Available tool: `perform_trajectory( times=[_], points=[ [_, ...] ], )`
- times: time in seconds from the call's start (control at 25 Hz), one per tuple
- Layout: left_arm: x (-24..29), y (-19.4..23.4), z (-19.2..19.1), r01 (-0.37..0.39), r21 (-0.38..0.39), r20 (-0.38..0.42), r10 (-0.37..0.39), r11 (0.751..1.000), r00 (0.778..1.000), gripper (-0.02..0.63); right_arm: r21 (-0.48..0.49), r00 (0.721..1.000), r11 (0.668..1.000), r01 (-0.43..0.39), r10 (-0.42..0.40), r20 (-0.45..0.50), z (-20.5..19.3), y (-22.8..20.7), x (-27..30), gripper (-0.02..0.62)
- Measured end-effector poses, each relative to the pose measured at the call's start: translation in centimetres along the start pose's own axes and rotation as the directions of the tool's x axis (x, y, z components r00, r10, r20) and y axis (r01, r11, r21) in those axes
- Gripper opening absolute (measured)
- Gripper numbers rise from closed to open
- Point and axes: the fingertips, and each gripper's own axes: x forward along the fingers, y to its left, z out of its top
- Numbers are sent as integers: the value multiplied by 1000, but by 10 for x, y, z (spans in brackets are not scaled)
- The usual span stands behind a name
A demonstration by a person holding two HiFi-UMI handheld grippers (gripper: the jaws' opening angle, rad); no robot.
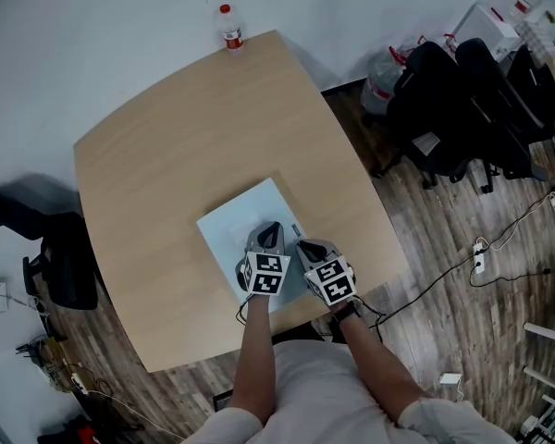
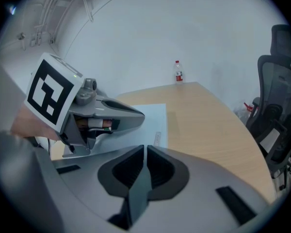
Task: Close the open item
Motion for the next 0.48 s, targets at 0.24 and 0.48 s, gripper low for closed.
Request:
perform_trajectory(
  times=[0.24,0.48],
  points=[
    [11,-5,-11,-3,59,-77,8,998,997,9,-15,999,1000,-8,8,-33,-11,0,5,28],
    [18,-8,-17,-19,108,-118,32,994,993,9,-55,999,998,-7,4,-46,-13,-1,8,26]
  ],
)
